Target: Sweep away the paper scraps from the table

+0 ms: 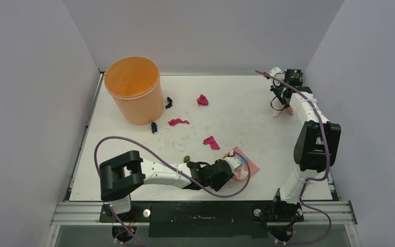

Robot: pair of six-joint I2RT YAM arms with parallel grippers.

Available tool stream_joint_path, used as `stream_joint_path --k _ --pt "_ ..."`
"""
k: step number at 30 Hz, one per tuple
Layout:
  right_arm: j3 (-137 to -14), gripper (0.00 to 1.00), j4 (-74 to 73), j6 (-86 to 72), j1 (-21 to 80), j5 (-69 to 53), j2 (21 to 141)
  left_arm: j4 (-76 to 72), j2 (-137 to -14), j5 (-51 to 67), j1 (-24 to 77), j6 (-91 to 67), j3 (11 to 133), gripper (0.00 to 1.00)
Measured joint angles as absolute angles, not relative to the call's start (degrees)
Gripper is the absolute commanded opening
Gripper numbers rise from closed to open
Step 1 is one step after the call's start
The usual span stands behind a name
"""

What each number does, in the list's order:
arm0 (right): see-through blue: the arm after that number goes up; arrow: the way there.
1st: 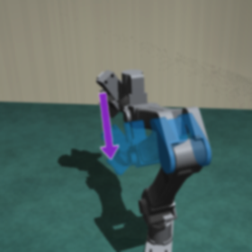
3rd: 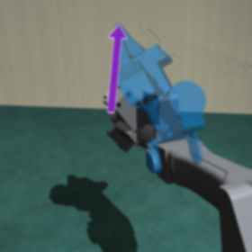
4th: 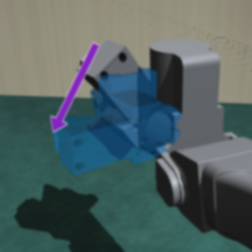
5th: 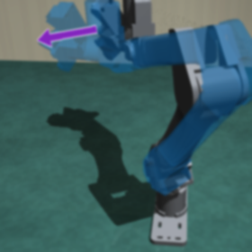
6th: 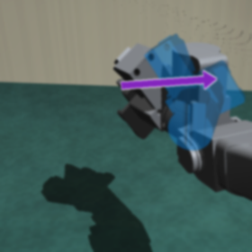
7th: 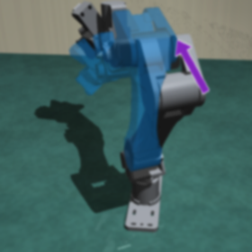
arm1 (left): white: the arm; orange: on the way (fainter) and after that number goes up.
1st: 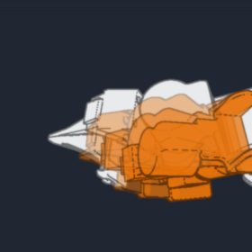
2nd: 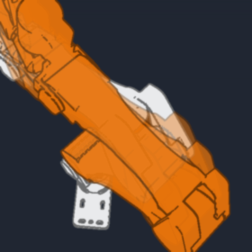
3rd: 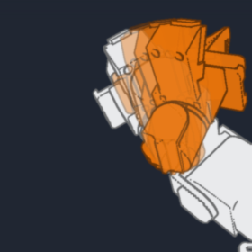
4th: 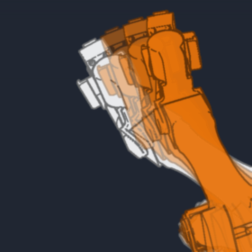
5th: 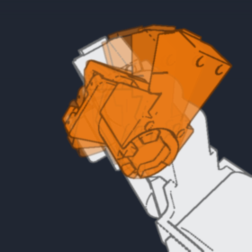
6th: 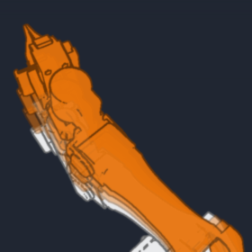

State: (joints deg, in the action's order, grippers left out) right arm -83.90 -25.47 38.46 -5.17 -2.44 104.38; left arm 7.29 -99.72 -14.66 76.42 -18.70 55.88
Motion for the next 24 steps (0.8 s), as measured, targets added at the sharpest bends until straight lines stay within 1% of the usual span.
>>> stream_joint_path --k 5,7,11,16,19,24 --pt "-83.90 0.05 -25.96 38.48 -5.10 -3.46 104.75 5.80 -99.63 -15.22 76.42 -18.00 55.75 0.33" --pt "-83.90 0.05 -26.11 38.57 -5.10 -3.51 104.77 5.69 -99.63 -15.25 76.42 -17.67 55.75 0.28" --pt "-83.90 0.05 -26.61 38.85 -5.10 -4.05 104.77 5.67 -99.63 -15.22 76.40 -17.19 55.75 0.15" --pt "-83.40 0.05 -28.10 39.70 -4.91 -6.07 104.44 5.76 -99.63 -15.20 76.42 -17.41 55.77 0.07" --pt "-81.49 0.05 -28.93 40.03 -4.71 -7.38 102.74 8.21 -99.61 -15.16 76.42 -18.31 57.10 0.01" --pt "-77.80 0.05 -32.36 39.77 -3.27 -10.35 97.56 14.28 -99.55 -15.16 76.64 -20.32 61.54 0.00"
